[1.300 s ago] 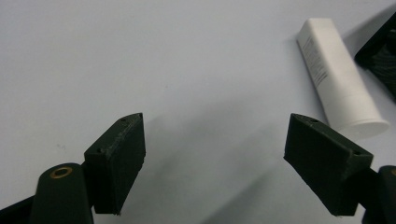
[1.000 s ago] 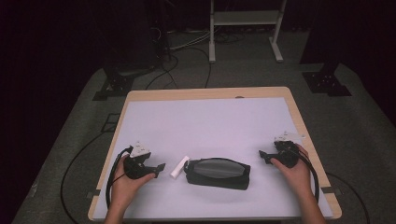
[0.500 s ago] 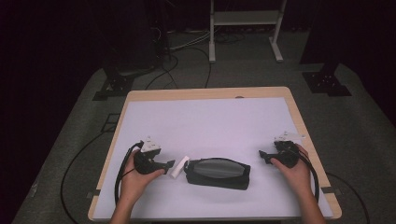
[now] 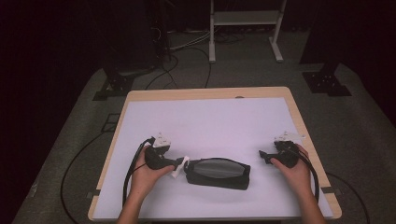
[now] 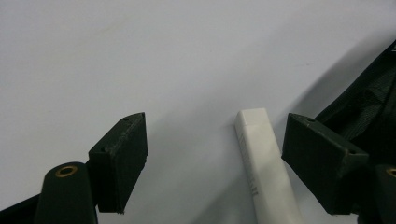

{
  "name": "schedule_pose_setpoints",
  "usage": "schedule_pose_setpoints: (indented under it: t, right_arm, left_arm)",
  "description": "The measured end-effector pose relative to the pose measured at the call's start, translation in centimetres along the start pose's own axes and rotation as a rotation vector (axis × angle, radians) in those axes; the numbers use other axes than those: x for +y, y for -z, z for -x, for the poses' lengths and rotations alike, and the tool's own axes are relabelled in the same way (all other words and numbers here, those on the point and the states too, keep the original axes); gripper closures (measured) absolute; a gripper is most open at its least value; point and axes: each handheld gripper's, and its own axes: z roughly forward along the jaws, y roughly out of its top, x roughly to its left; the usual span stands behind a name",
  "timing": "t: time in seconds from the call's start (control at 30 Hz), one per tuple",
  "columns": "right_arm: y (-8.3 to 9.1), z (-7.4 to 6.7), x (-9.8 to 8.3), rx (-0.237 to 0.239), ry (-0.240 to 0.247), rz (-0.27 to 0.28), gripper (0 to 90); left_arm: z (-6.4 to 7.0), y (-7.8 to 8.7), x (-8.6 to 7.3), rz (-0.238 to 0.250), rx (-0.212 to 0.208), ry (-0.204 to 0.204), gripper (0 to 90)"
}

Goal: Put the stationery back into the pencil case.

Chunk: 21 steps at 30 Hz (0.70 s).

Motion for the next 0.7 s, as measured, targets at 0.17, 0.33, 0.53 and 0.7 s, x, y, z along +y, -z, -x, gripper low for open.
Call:
schedule_pose_setpoints:
  t: [0.17,0.33,0.53,0.7]
  right_arm:
    - [0.0,0.0,0.0,0.000,0.000,0.000,19.2]
    - [0.0,0.0,0.0,0.000,0.000,0.000,19.2]
    - [0.0,0.0,0.0,0.000,0.000,0.000,19.2]
    - [0.0,0.0,0.0,0.000,0.000,0.000,19.2]
  left_arm:
    - [0.1,-0.8,0.1,-0.012,-0.004,-0.001,21.5]
    - [0.4,-1.4,0.1,-0.023,-0.006,-0.006,21.5]
    - [0.6,-2.0,-0.1,-0.048,-0.003,-0.012,21.3]
    - [0.4,-2.1,-0.2,-0.067,0.025,-0.022,21.7]
